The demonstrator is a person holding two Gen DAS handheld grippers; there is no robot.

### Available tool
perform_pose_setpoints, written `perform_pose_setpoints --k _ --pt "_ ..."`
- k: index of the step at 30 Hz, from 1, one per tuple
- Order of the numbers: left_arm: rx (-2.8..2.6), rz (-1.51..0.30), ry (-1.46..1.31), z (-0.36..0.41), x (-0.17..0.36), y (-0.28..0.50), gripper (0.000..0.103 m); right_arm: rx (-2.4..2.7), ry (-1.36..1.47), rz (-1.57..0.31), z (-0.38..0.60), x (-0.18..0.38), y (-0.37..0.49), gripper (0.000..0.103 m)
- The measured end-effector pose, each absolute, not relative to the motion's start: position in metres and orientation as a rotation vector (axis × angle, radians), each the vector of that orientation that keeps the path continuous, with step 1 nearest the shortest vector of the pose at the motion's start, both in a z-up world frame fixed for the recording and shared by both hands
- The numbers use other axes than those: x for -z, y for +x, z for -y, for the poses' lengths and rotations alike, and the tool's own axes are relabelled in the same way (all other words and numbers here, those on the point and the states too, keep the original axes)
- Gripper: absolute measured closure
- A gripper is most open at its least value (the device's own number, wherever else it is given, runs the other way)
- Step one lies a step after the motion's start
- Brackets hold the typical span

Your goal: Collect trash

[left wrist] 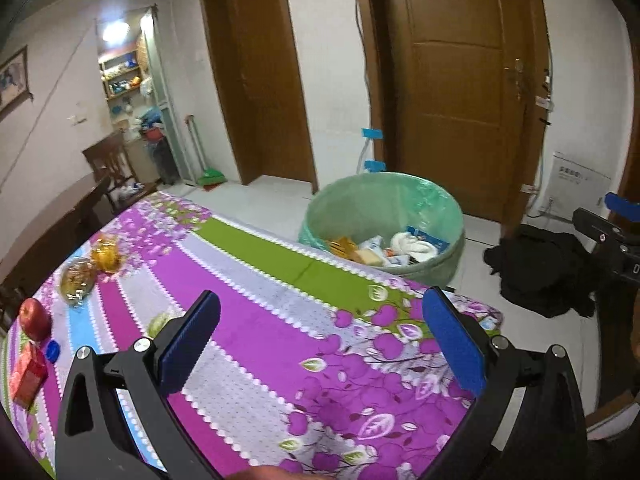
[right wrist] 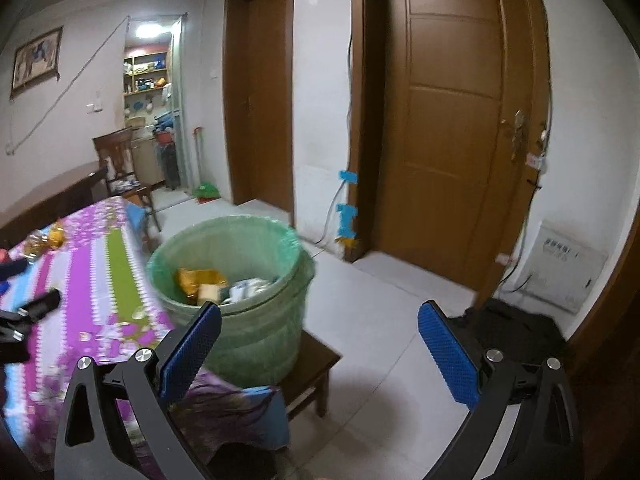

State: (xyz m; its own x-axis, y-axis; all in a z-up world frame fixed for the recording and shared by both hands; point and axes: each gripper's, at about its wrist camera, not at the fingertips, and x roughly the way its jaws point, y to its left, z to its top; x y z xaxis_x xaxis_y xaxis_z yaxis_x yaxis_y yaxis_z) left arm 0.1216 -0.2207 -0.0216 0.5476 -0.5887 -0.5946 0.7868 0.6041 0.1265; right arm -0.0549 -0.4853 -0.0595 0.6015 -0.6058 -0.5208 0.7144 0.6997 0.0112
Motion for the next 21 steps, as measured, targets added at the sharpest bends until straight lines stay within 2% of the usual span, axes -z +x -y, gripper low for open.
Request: perform_pose_setpoints --k 11,17,21 --pt "0.899 -0.544 0.372 0.222 0.030 0.119 0.006 0.833 0.151 -0.581 0.445 0.060 -0.049 0.005" --pt "0.864 -0.485 0.399 0.229 0.036 0.103 0.006 0.841 0.136 -0.607 0.442 0.066 -0.054 0.005" --pt "0.871 -0.527 0.397 0.237 0.038 0.101 0.006 0.840 0.169 -0.605 0.448 0.072 -0.064 0.005"
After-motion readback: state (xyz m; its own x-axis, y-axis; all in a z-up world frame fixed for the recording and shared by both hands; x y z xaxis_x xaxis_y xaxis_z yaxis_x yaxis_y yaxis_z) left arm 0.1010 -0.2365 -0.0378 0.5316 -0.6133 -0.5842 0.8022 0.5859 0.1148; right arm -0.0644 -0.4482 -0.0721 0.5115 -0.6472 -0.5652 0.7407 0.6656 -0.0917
